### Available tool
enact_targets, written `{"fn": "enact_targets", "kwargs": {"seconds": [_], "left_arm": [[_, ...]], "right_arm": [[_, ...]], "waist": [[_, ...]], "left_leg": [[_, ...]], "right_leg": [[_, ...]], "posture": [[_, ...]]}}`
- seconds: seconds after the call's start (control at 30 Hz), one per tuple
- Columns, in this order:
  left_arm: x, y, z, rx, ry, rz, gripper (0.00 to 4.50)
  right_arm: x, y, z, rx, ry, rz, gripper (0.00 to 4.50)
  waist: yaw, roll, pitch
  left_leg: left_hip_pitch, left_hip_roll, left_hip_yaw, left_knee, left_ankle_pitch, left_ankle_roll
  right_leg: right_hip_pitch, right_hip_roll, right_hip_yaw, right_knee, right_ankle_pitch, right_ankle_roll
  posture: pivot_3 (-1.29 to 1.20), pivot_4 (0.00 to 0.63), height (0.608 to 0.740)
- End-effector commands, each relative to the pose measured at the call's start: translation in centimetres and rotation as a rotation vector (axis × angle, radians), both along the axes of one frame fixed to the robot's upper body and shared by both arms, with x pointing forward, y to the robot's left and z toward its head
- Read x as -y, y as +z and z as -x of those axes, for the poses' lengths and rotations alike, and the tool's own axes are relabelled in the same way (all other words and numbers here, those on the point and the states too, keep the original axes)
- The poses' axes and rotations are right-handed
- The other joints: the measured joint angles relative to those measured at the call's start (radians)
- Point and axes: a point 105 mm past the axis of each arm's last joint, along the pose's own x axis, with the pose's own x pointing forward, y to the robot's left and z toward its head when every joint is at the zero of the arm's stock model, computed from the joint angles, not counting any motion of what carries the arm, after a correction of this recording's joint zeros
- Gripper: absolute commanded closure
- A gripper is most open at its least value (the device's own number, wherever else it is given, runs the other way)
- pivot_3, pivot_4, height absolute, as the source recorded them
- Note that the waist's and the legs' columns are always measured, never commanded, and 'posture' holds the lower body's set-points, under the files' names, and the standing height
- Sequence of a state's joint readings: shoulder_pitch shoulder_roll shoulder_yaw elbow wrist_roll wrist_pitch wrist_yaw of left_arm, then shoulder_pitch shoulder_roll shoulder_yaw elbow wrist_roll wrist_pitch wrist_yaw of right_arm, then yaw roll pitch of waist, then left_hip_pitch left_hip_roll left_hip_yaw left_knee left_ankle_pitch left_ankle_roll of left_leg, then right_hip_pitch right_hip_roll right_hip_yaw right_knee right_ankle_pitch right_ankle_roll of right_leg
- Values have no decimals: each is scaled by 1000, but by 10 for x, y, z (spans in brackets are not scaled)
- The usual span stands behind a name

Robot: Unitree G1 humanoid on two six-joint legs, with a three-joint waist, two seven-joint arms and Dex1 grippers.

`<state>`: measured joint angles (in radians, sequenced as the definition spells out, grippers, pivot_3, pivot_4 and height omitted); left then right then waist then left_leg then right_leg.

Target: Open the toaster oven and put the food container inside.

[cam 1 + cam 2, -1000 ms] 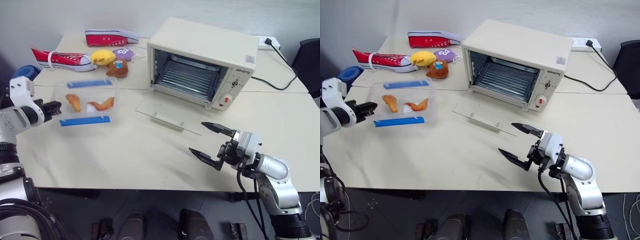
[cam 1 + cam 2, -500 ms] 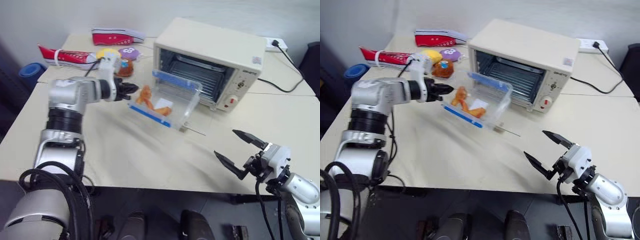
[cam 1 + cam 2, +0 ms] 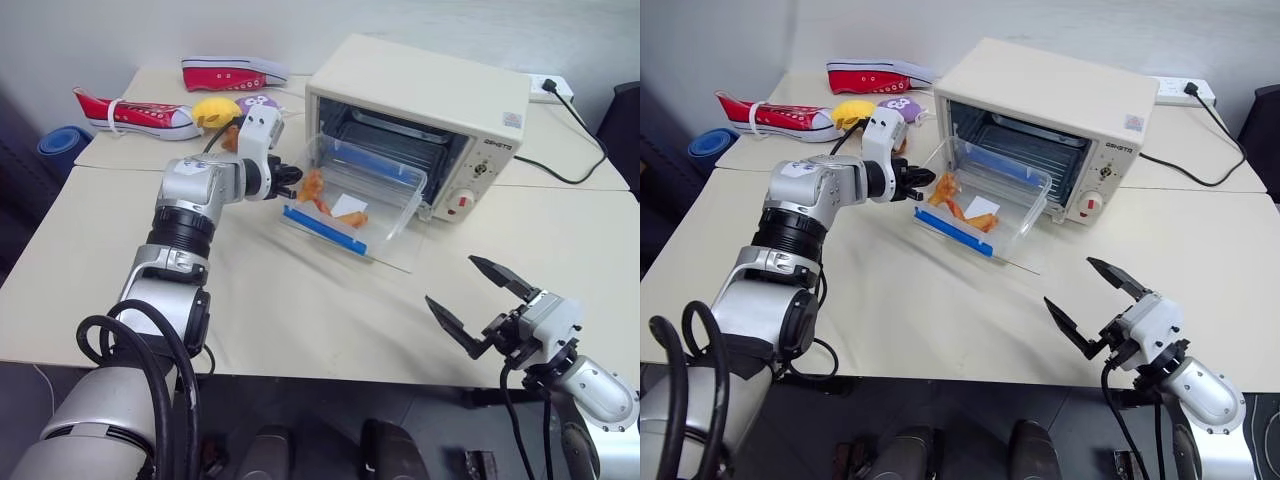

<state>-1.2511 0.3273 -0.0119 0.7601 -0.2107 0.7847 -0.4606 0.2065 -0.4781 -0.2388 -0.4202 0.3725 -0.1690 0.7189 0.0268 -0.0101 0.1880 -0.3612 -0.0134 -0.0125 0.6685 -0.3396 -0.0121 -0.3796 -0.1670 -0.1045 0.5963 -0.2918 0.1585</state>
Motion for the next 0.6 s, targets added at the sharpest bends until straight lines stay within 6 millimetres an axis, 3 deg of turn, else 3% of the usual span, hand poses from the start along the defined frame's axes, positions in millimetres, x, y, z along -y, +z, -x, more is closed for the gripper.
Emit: {"fn": "enact_targets", "kwargs": {"seconds": [0.03,0.27,0.37,0.47,0.57,0.6], "left_arm": [[8,16,2,58,-20,18,3029],[7,42,11,134,-70,128,845],[-7,54,28,210,-168,127,845],[-47,49,38,232,-177,69,845],[-80,33,50,240,-222,-34,811],[-92,25,53,234,-231,-58,1002]], "right_arm": [[-4,11,2,52,4,-1,0],[-7,16,-1,48,15,-8,0],[-14,20,0,13,66,-11,0],[-30,15,2,-84,164,4,0],[-41,7,1,-161,212,36,618],[-45,3,-3,-185,212,53,924]], "waist": [[-1,0,0],[-4,0,0],[-11,0,0],[-29,1,0],[-29,1,0],[-28,1,0]], "left_leg": [[0,0,0,0,0,0],[0,0,0,0,0,0],[1,1,0,-1,0,0],[2,1,0,-2,0,-1],[3,3,1,-3,0,-1],[3,2,1,-3,0,-1]], "right_leg": [[0,0,0,0,0,0],[0,0,0,0,0,0],[0,0,0,0,0,0],[0,1,0,0,0,0],[0,2,0,1,0,0],[0,2,0,1,0,-1]], "posture": [[0,150,740],[0,150,740],[0,150,740],[0,150,740],[0,150,740],[0,150,740]]}}
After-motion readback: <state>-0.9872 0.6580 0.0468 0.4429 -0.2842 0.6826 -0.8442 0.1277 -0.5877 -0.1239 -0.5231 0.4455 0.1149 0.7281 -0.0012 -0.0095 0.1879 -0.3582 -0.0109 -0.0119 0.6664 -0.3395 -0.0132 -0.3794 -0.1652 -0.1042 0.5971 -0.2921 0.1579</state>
